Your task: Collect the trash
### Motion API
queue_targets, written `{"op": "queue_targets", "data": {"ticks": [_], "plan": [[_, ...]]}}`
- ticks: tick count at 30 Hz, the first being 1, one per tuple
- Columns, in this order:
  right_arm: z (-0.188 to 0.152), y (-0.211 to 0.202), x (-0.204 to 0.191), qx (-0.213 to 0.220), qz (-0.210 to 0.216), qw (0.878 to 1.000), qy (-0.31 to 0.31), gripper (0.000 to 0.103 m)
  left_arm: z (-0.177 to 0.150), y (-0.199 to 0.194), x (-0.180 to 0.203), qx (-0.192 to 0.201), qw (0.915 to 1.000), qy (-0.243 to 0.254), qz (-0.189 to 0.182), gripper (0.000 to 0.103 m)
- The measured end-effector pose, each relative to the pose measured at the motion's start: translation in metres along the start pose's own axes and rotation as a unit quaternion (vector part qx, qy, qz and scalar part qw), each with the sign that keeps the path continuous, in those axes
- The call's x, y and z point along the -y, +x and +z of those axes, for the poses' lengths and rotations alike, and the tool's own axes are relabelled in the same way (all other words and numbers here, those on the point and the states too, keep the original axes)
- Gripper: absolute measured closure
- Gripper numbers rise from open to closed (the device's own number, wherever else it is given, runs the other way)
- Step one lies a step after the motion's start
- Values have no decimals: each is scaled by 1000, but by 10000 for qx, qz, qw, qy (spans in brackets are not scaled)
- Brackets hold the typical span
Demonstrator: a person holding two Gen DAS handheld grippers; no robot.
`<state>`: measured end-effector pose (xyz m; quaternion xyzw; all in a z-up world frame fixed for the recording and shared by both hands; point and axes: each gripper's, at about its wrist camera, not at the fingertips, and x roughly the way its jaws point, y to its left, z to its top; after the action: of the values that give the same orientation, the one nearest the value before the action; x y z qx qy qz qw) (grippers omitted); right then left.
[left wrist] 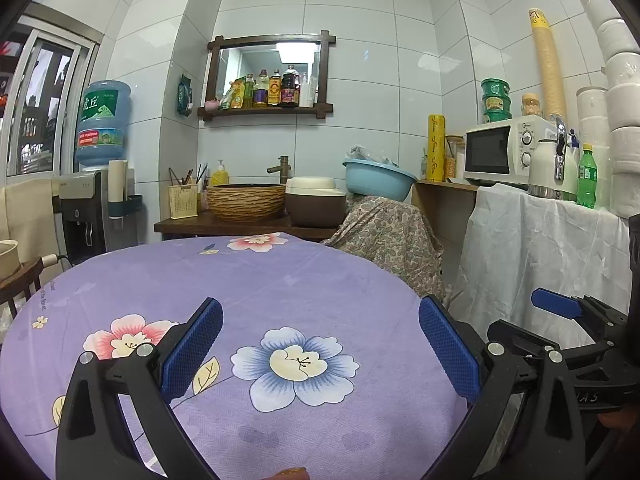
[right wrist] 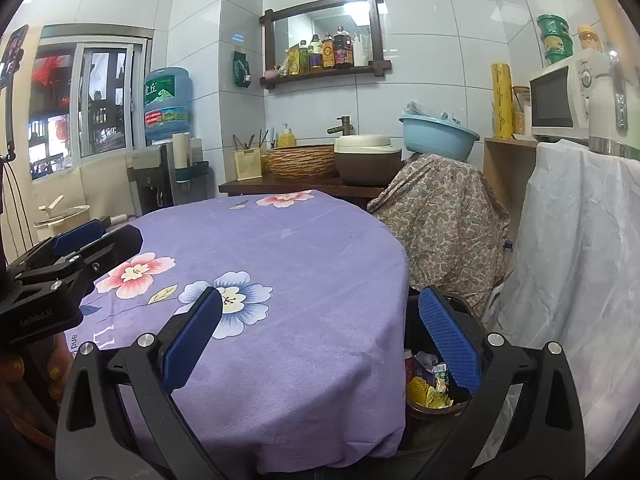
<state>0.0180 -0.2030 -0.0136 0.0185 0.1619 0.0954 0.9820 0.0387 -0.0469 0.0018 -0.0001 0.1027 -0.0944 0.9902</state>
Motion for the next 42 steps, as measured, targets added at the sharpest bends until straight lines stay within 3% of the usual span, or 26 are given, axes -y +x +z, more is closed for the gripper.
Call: {"op": "queue_targets", "data": {"ticks": [42], "plan": [[-1,2,2,-10,-65,10000,61,6,-3,1,10,2,10000,52,-32,6]]}}
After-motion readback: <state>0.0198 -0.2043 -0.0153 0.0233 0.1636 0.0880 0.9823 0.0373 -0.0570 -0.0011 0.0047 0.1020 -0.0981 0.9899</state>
